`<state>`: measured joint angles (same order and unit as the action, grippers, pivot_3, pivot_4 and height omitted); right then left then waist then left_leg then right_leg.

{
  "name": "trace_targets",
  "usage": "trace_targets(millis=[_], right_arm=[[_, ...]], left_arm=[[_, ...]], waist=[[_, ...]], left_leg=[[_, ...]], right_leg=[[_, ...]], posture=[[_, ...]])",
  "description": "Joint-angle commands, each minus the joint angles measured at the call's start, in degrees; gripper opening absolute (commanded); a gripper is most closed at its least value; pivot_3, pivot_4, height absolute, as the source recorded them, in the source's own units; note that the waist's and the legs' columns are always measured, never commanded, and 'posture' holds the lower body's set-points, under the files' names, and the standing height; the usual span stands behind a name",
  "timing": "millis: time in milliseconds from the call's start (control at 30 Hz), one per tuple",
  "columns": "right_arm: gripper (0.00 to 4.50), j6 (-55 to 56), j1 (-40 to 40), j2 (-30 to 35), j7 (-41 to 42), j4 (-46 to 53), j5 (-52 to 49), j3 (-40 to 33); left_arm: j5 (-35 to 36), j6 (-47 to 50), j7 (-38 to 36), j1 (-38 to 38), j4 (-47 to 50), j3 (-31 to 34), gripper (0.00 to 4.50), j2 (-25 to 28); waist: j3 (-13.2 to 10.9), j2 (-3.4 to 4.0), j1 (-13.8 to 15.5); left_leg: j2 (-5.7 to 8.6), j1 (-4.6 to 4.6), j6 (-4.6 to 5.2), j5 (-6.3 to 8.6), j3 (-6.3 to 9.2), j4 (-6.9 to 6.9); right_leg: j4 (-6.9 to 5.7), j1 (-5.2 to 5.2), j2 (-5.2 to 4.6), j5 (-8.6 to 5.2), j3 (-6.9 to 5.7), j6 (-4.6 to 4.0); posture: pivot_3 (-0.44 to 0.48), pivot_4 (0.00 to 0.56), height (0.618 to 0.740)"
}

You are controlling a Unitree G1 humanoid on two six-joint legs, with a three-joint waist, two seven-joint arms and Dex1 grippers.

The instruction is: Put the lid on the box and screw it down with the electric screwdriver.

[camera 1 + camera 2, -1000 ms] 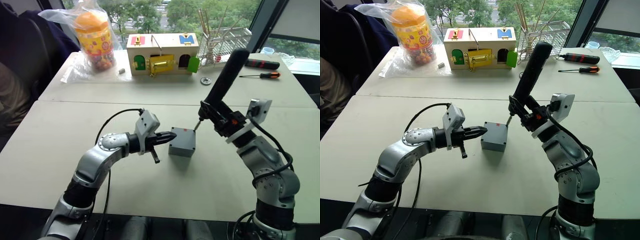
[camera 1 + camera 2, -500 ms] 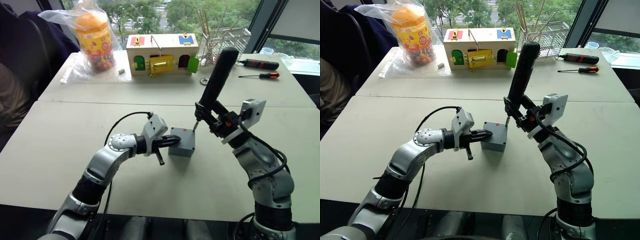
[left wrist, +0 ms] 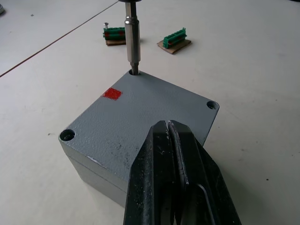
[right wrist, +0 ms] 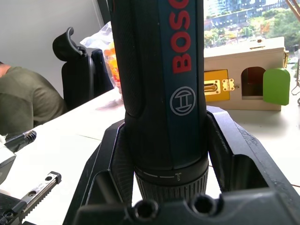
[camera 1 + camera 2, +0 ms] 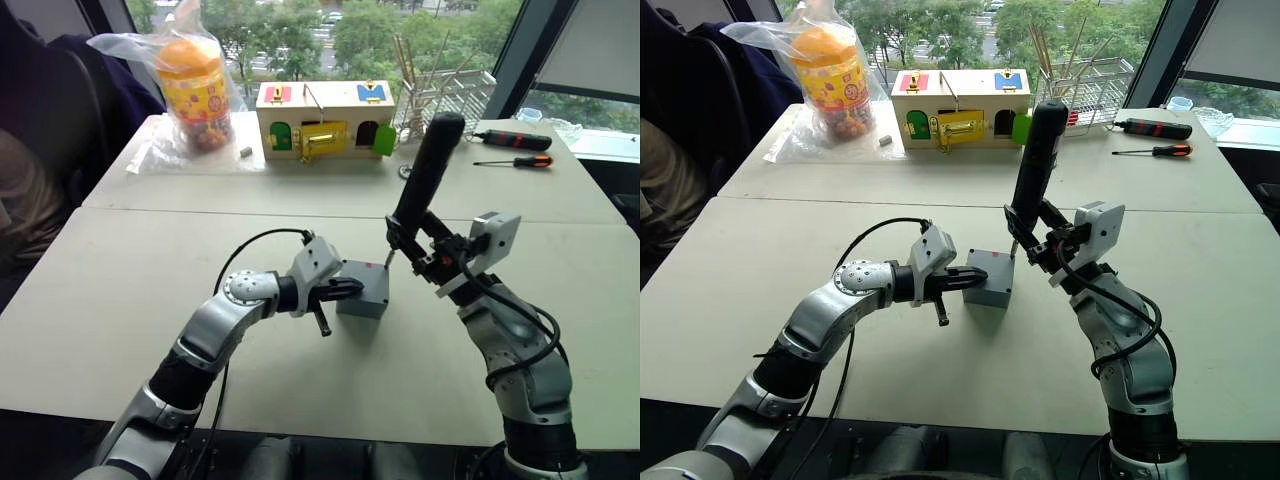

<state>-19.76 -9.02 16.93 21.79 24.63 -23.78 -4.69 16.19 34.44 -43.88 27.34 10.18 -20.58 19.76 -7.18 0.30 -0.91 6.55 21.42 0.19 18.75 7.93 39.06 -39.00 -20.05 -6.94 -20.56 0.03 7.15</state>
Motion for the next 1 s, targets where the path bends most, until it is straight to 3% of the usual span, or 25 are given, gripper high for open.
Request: trace_targets(millis=[33,467,667,1000], right_arm=[[1.76,-1.7,2.2,-0.1,-0.7,-3.4,2.1,1.9],[1.76,-0.1,5.6,0.6,1.0,-4.1,3.7,5.5],[1.76,-0.1,5.0,-0.2,0.6,-4.8,3.2,4.5],[1.76,-0.2,4.5,-0.2,0.7,-5.2,3.1,4.1]], left_arm=[[-1.1,0.8,-0.3,-0.8,-1.1,-0.9,0.0,0.4],[-1.4,1.0,0.0,-0.8,-1.4,-0.7,0.0,0.0],[-1.4,1.0,0.0,-0.7,-1.7,-0.8,0.0,-0.2],[-1.4,0.9,0.1,-0.8,-1.6,-0.7,0.0,-0.4]], waist=[[0.1,-0.06,0.0],[0.6,-0.44,0.1],[0.7,-0.42,0.1],[0.7,-0.42,0.2]], left_leg=[[-0.01,0.0,0.0,0.0,0.0,0.0],[-0.03,-0.05,-0.01,0.0,0.03,-0.07],[-0.14,-0.14,-0.01,0.0,0.09,-0.17],[-0.14,-0.22,-0.01,0.01,0.14,-0.19]], right_leg=[[0.01,0.01,0.0,0.0,0.02,0.0],[0.04,0.03,0.03,0.0,0.12,0.0],[0.91,0.47,0.18,-0.01,0.14,-0.01],[0.98,0.6,0.17,-0.01,0.15,-0.01]], posture=[[0.0,0.15,0.74],[0.0,0.15,0.74],[0.0,0.15,0.74],[0.0,0.15,0.74]])
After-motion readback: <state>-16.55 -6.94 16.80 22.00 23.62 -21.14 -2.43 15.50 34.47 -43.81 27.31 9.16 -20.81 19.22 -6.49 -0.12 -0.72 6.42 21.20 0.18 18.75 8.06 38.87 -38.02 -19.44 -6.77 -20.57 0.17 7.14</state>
